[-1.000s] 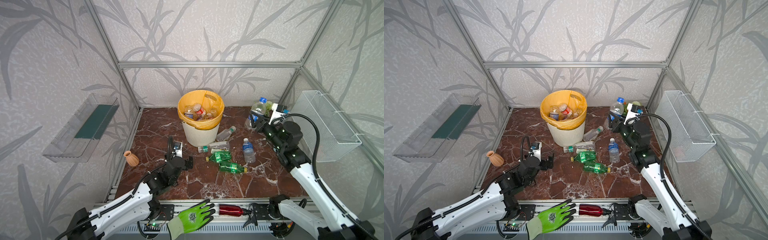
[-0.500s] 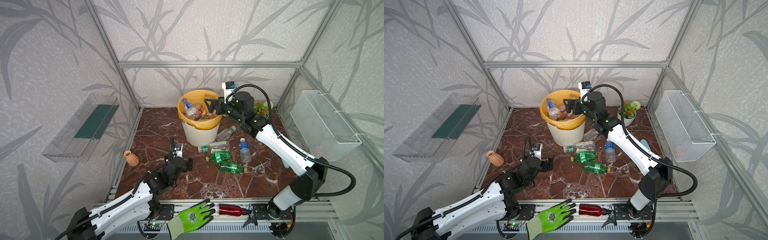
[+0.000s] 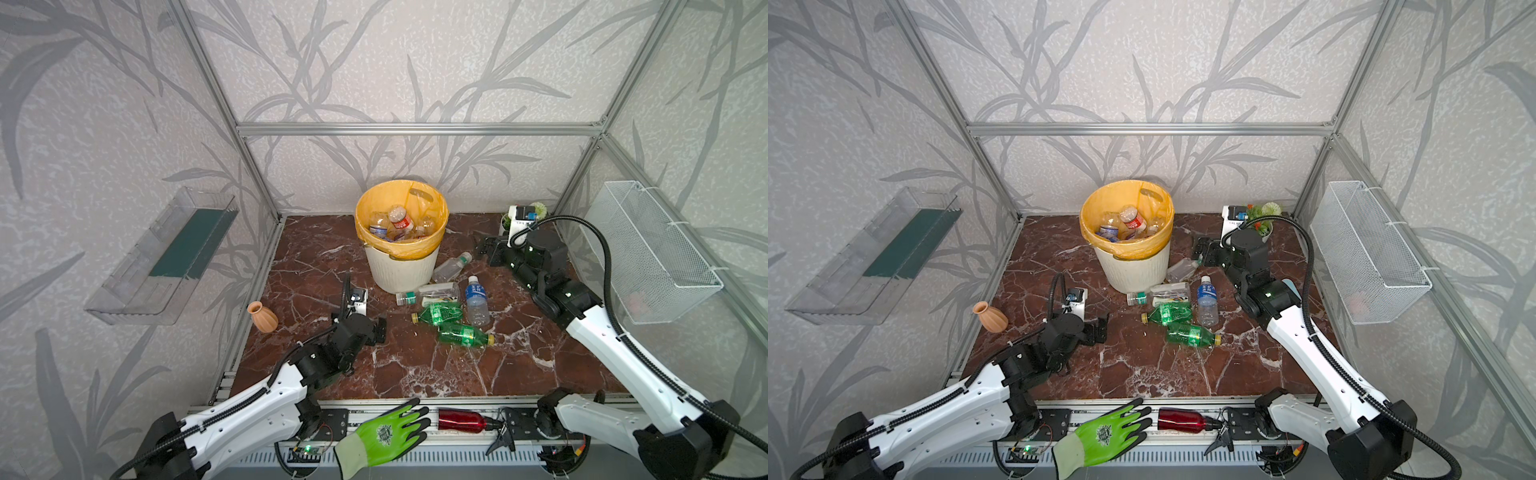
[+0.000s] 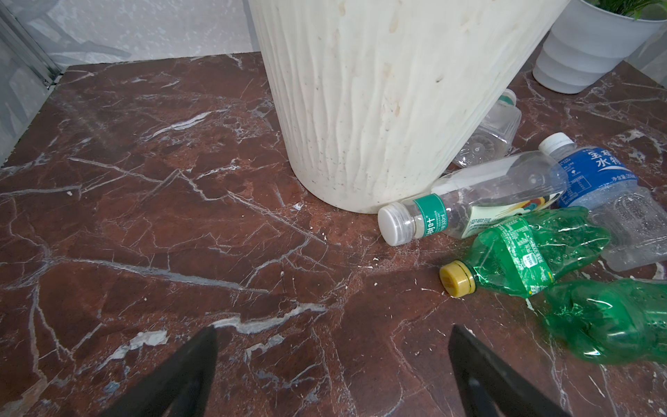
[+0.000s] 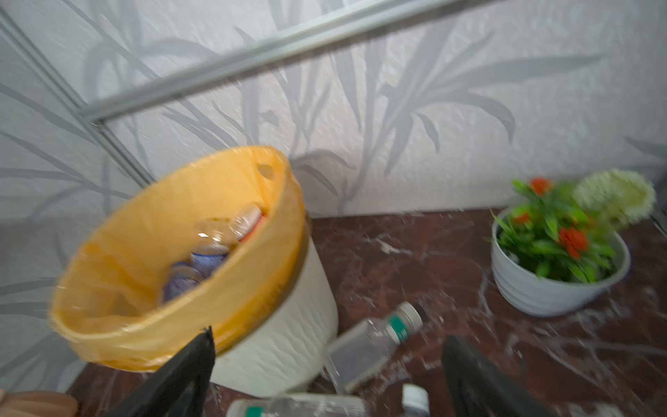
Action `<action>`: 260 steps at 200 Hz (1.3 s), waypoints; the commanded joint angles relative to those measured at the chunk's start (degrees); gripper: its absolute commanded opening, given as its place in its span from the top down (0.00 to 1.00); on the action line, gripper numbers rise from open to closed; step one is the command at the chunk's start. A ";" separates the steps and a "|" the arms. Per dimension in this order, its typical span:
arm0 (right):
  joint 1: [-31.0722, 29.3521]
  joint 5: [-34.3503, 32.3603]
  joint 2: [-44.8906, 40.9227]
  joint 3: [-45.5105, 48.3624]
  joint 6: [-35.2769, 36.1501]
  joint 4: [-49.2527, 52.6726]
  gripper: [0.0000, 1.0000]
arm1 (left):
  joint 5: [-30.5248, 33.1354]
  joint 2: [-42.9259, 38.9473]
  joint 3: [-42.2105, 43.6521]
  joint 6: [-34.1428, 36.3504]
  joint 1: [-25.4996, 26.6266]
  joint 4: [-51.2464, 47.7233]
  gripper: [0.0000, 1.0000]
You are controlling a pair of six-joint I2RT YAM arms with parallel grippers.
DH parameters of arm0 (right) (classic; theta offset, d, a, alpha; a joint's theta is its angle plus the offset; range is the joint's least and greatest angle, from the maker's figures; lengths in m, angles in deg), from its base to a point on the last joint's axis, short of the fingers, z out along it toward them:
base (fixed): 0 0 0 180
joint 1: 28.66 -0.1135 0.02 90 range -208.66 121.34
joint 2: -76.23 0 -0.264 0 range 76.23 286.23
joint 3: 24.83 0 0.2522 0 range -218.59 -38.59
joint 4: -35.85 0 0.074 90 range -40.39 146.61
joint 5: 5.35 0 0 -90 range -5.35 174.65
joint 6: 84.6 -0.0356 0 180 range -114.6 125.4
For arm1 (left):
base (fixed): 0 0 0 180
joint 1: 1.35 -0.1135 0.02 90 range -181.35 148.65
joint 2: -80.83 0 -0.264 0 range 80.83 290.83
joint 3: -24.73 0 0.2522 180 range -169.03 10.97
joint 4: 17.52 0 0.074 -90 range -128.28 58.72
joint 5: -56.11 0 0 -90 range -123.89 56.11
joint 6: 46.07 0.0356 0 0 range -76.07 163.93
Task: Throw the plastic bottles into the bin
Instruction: 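Lower the right gripper onto the white-capped blue-labelled water bottle and close, then lift the blue-labelled water bottle over the bin with the right gripper and release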
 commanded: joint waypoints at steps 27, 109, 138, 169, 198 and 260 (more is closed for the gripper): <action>1.75 -1.99 2.77 13.67 -1.53 7.28 0.03 | -1.96 1.43 -1.91 0.79 -0.29 1.62 0.01; 2.85 2.96 14.35 15.08 -3.76 5.46 0.07 | -8.26 7.07 -4.16 3.83 0.09 3.76 0.04; 4.01 2.97 18.21 14.02 -4.79 5.88 0.09 | -9.93 8.59 -5.06 5.97 0.94 3.97 0.06; 4.37 2.28 21.04 12.96 -4.36 5.85 0.10 | -9.70 10.52 -5.99 6.91 1.73 3.97 0.06; 4.61 2.00 23.74 10.41 -4.03 8.58 0.10 | -9.50 12.26 -6.81 7.40 2.62 4.27 0.06; 6.47 5.59 28.64 7.34 -3.45 11.52 0.29 | -7.30 13.26 -7.49 7.90 3.03 4.07 0.05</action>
